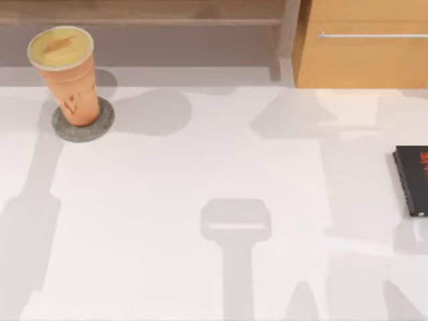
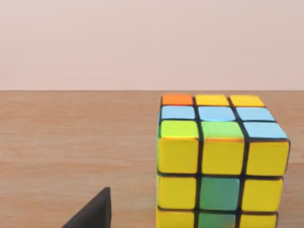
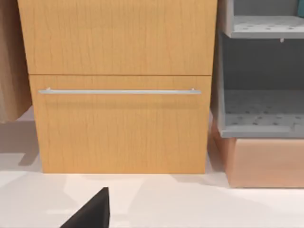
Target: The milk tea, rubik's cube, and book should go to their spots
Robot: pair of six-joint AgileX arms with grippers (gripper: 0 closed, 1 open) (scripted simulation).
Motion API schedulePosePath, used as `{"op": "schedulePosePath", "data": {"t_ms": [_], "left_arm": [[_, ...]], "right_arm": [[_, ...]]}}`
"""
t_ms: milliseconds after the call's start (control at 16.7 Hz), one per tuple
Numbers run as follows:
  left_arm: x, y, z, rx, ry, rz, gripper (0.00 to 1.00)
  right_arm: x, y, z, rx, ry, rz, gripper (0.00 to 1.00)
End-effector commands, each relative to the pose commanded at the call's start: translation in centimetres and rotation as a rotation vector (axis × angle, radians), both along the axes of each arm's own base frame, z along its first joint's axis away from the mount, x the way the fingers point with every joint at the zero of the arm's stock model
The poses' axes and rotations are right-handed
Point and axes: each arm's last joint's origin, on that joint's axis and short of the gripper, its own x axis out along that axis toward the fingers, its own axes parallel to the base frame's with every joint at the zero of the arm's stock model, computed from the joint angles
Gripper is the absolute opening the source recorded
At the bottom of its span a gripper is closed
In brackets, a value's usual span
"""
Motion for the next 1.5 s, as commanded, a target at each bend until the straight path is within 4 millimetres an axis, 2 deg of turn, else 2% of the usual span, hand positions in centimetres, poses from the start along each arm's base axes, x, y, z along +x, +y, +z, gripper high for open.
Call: {"op": "schedulePosePath", "data": {"t_ms": [180,360,540,660,780,960,1080,1200,1320,1500], "left_arm": [[-5.2,0.2,0.1,-0.002,-0.003,0.001,1.0],[-11.6,0.3,-1.3,-0.003,0.0,0.002,1.0],[-18.0,0.4,-4.8,-0.003,0.003,0.004,1.0],[-21.7,0.4,-7.9,-0.002,0.001,0.006,1.0],[-24.6,0.5,-11.5,-0.001,-0.001,0.008,1.0],[-27.3,0.5,-17.2,0.001,-0.001,0.011,1.0],[-28.0,0.5,-20.5,0.001,0.002,0.013,1.0],[-28.3,0.5,-22.9,0.002,0.006,0.016,1.0],[-28.3,0.5,-24.2,0.001,0.008,0.018,1.0],[-28.3,0.5,-24.4,0.001,0.009,0.019,1.0]], "right_arm": [[0.0,0.0,0.0,0.0,0.0,0.0,1.0],[0.0,0.0,0.0,0.0,0.0,0.0,1.0],[0.0,0.0,0.0,0.0,0.0,0.0,1.0],[0.0,0.0,0.0,0.0,0.0,0.0,1.0],[0.0,0.0,0.0,0.0,0.0,0.0,1.0],[0.0,0.0,0.0,0.0,0.0,0.0,1.0],[0.0,0.0,0.0,0.0,0.0,0.0,1.0],[0.0,0.0,0.0,0.0,0.0,0.0,1.0],[0.0,0.0,0.0,0.0,0.0,0.0,1.0],[0.0,0.0,0.0,0.0,0.0,0.0,1.0]]}}
